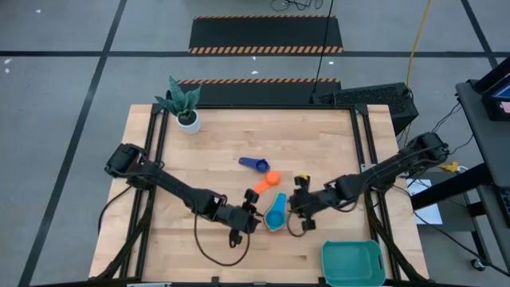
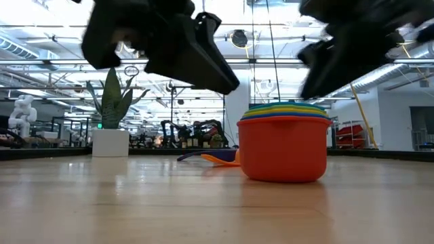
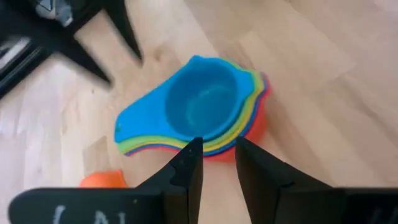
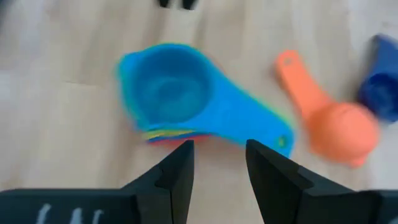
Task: Nest measuring cups in basket
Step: Stack the orange measuring cup on top of the light blue measuring cup
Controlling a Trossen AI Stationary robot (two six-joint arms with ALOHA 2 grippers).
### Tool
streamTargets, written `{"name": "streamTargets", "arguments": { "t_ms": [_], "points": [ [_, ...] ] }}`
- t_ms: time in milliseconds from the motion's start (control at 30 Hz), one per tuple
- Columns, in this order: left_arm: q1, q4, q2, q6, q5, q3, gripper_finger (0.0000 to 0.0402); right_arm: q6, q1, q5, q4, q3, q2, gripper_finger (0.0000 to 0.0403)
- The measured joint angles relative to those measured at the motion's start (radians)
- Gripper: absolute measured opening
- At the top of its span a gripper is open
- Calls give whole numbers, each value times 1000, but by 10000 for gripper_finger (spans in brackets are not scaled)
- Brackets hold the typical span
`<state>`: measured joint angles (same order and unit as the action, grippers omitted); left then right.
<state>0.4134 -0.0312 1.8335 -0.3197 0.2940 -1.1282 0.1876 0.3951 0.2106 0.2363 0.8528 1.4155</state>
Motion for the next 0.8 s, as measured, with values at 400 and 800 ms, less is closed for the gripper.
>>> {"name": "streamTargets", "arguments": {
  "t_ms": [400, 800],
  "points": [
    [-2, -2, 1, 79, 15, 5, 97, 293, 118, 26, 111, 1, -26, 137],
    [-8, -157, 1, 172, 236, 5, 97, 282, 91, -13, -126, 0, 194, 137]
  ]
}}
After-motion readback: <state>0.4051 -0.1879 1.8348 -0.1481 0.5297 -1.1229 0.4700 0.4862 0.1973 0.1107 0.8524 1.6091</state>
